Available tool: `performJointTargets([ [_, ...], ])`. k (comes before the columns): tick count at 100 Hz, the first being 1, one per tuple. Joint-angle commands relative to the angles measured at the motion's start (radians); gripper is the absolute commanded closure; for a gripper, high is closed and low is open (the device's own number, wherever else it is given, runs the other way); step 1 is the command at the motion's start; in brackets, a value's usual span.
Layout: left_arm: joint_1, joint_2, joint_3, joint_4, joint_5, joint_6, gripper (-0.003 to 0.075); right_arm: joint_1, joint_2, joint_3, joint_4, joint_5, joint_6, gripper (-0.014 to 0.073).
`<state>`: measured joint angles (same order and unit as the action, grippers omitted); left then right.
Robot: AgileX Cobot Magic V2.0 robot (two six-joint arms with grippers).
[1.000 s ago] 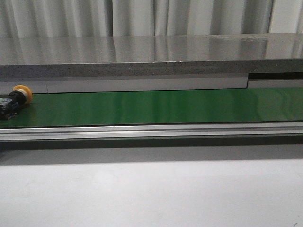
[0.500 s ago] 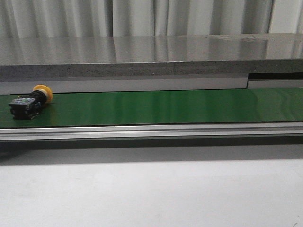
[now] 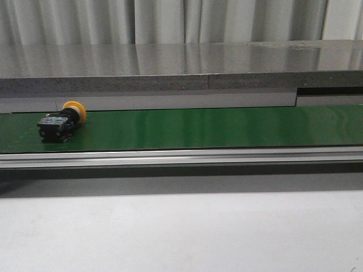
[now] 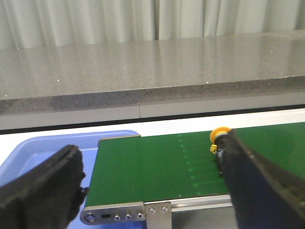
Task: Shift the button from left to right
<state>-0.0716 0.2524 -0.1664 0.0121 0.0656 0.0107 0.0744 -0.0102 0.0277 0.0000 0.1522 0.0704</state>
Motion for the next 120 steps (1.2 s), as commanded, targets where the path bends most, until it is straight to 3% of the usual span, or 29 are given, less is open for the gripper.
performJointTargets([
  [1, -0.007, 0.006, -0.027, -0.005, -0.104, 0.002, 0.031, 0.003, -0.015, -0.017, 0.0, -0.087, 0.001, 0.0662],
  [24, -0.007, 0.006, -0.027, -0.005, -0.105, 0.003, 0.074, 0.003, -0.015, -0.017, 0.0, -0.087, 0.001, 0.0662],
  [77, -0.007, 0.006, -0.027, -0.005, -0.105, 0.003, 0.0741, 0.003, -0.013, -0.078, 0.0, -0.168, 0.001, 0.0662],
  [96, -0.007, 0.006, -0.027, -0.005, -0.105, 0.003, 0.0741, 0.003, 0.038, -0.24, -0.006, 0.039, 0.001, 0.0662],
  [120, -0.007, 0.006, -0.027, -0.005, -0.105, 0.003, 0.0741, 0.003, 0.29, -0.482, -0.005, 0.298, 0.001, 0.0662],
])
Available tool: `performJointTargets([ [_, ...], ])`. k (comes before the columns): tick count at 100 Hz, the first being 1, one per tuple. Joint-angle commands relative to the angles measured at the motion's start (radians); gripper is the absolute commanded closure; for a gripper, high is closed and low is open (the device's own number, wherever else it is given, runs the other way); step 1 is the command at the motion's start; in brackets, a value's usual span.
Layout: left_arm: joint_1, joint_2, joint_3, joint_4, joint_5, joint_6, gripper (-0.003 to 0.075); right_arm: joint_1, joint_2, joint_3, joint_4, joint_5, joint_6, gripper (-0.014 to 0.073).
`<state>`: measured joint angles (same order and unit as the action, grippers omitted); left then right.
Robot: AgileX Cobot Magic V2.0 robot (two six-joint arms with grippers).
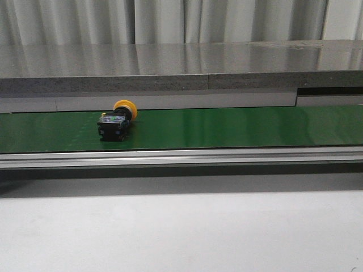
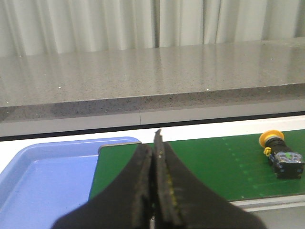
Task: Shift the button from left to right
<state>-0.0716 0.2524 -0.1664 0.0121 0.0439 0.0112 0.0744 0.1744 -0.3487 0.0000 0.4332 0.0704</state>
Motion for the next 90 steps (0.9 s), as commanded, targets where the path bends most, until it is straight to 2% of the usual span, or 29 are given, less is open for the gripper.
performJointTargets([
  [1, -0.007, 0.006, -0.027, -0.005, -0.084, 0.003, 0.0741, 0.003, 0.114, -0.113, -0.005, 0.024, 0.001, 0.0662],
  [30, -0.007, 0.006, -0.027, -0.005, -0.084, 0.003, 0.0741, 0.003, 0.454, -0.364, 0.0, 0.25, 0.0, 0.0662],
  [49, -0.007, 0.006, -0.027, -0.005, -0.084, 0.003, 0.0741, 0.003, 0.612, -0.425, 0.0, 0.266, 0.0, 0.0662],
  [69, -0.007, 0.006, -0.027, -0.005, -0.084, 0.003, 0.0741, 0.003, 0.678, -0.428, 0.015, 0.291, 0.0, 0.0654],
  [81, -0.007, 0.006, -0.027, -0.005, -0.084, 0.003, 0.0741, 0.003, 0.681, -0.428, 0.028, 0.312, 0.0, 0.055],
  [90, -0.007, 0.006, -0.027, -0.005, -0.084, 0.003, 0.0741, 0.003, 0.681, -0.428, 0.028, 0.323, 0.0, 0.0382],
])
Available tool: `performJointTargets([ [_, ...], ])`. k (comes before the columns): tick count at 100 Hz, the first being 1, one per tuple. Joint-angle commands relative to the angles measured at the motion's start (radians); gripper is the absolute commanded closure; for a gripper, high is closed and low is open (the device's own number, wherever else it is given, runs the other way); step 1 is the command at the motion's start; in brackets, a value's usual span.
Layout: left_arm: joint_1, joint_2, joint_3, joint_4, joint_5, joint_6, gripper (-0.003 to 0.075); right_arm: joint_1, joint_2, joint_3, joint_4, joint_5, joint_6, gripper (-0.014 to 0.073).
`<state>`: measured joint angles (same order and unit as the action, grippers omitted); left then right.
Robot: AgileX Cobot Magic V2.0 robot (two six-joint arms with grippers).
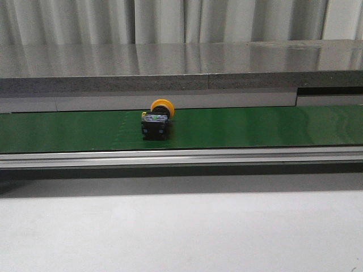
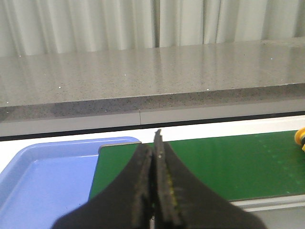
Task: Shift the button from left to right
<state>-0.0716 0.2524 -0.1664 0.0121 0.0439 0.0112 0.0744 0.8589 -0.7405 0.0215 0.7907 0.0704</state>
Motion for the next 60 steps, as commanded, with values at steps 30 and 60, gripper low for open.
performJointTargets([
  [30, -0.007, 0.006, -0.027, -0.005, -0.084, 0.003, 0.0741, 0.003, -0.003, -0.037, 0.043, -0.056, 0.0, -0.0008],
  [60, -0.007, 0.006, -0.027, -0.005, -0.084, 0.003, 0.0741, 0.009, 0.073, -0.104, 0.116, -0.114, -0.002, -0.0007],
])
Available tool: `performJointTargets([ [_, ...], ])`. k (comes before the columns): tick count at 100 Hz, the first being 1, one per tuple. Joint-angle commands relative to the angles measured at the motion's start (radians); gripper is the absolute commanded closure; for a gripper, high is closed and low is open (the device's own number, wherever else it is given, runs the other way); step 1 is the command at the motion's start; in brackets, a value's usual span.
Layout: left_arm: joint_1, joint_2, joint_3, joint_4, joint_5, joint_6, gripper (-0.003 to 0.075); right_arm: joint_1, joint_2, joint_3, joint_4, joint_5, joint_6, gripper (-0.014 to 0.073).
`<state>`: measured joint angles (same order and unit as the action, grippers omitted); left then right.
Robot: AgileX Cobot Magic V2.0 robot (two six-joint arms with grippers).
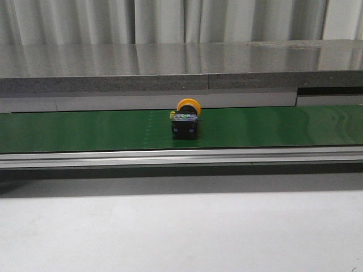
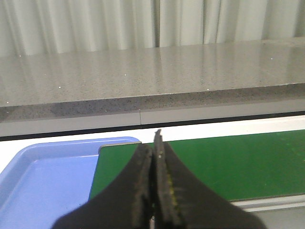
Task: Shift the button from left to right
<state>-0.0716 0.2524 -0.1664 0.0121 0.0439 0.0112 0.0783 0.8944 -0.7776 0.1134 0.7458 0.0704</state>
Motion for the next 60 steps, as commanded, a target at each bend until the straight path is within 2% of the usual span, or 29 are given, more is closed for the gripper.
performJointTargets([
  [1, -0.007, 0.006, -0.027, -0.005, -0.084, 0.003, 0.0741, 0.008, 0.042, -0.071, 0.024, -0.069, -0.002, -0.0007],
  [60, -0.007, 0.006, -0.027, -0.005, -0.084, 0.003, 0.0741, 0.237, 0.588, -0.394, 0.019, -0.134, -0.017, -0.0007],
])
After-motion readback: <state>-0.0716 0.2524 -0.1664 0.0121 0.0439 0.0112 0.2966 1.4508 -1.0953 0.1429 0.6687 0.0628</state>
